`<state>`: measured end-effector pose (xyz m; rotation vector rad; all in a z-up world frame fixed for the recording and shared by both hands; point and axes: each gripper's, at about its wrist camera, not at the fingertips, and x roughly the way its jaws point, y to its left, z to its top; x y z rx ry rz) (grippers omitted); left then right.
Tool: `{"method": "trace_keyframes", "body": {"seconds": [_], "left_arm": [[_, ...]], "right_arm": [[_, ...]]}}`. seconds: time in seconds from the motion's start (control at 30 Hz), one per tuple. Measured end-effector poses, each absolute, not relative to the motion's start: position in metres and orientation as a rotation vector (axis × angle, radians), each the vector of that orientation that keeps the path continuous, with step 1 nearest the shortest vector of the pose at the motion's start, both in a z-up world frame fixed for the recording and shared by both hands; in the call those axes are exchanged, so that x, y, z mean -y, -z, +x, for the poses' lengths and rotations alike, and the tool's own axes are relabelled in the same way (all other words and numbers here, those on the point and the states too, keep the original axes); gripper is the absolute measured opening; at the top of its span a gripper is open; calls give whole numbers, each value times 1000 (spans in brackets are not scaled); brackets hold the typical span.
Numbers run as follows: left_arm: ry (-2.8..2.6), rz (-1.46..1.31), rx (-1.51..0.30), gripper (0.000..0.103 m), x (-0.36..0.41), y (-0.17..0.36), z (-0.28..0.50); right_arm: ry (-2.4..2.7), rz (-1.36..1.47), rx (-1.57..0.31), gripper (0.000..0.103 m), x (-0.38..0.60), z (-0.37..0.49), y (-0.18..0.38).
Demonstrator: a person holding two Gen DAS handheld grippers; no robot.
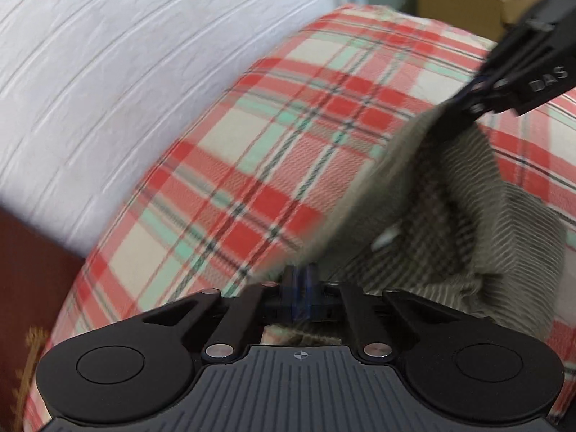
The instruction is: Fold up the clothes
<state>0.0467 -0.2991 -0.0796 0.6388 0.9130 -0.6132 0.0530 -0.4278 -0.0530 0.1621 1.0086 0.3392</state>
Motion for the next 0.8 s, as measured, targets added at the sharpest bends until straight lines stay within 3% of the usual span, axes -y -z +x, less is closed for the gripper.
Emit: {"method": "trace_keyframes", "body": {"seconds": [0.23, 0.27, 0.3, 0.43, 0.47, 0.57, 0.7, 0.8], "left_arm": [[559, 471, -954, 0, 274, 70, 47], [558, 443, -950, 18, 273, 66, 45], [556, 402, -946, 27, 271, 62, 44], [538, 276, -923, 42, 254, 47, 33], [528, 268, -915, 47, 249, 45, 30], [490, 244, -907, 49, 235, 42, 24], [447, 158, -936, 49, 222, 50, 31], [445, 107, -952, 49, 219, 54, 39]], "right_arm": [[-354, 150, -1026, 6, 428, 56, 57], [-358, 145, -1025, 8, 426, 57, 56], [-362, 140, -1025, 9, 424, 57, 56], [-368, 125, -1010, 14, 420, 56, 51], [-370, 127, -999, 19, 420, 55, 48], [-378, 138, -930, 35, 419, 45, 31], [-444, 151, -859, 35, 407, 36, 16], [-513, 202, -909, 35, 391, 48, 27]]}}
